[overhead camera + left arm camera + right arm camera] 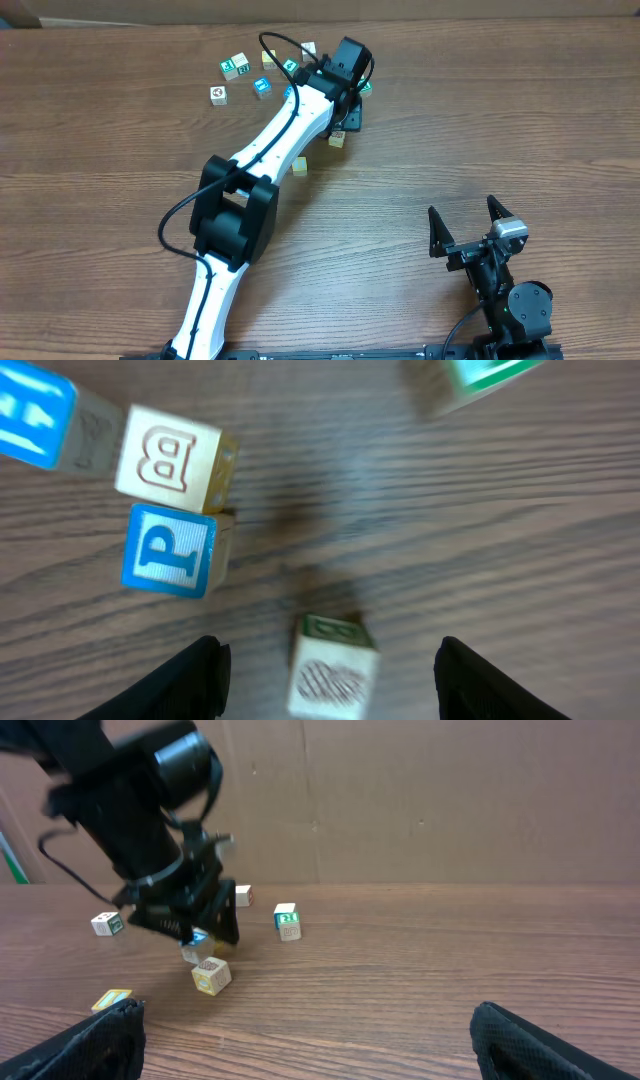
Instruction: Form a horizontal line
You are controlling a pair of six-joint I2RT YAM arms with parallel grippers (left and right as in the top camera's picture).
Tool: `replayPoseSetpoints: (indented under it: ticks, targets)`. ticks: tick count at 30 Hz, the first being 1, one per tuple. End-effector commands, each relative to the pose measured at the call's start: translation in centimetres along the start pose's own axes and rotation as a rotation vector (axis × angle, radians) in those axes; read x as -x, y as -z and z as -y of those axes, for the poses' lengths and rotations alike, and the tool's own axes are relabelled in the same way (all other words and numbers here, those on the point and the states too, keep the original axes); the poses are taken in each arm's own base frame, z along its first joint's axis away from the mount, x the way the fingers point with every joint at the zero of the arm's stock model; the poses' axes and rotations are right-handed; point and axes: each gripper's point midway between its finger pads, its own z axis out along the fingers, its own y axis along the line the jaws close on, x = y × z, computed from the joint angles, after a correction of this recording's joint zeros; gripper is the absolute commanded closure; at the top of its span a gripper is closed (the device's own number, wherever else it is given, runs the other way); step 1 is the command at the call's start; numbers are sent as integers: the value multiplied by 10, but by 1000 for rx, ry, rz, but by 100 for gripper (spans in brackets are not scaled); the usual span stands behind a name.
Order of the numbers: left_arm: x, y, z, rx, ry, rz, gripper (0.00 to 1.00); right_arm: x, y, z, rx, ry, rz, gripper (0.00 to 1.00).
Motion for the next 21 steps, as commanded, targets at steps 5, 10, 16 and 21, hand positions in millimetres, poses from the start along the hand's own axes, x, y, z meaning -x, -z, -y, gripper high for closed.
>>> replayPoseSetpoints:
  ticks: [5, 10, 16, 21]
  targets:
    - [-4, -14, -10, 41, -19, -11, 41, -2, 0, 2, -8, 4, 4, 0]
    - [-16, -27, -1, 21, -35, -51, 42, -2, 0, 2, -8, 5, 4, 0]
    - [-21, -35, 0, 29, -39, -64, 46, -2, 0, 2, -8, 5, 4, 0]
    - [-20, -36, 0, 27, -39, -60, 47, -2, 0, 2, -8, 4, 4, 0]
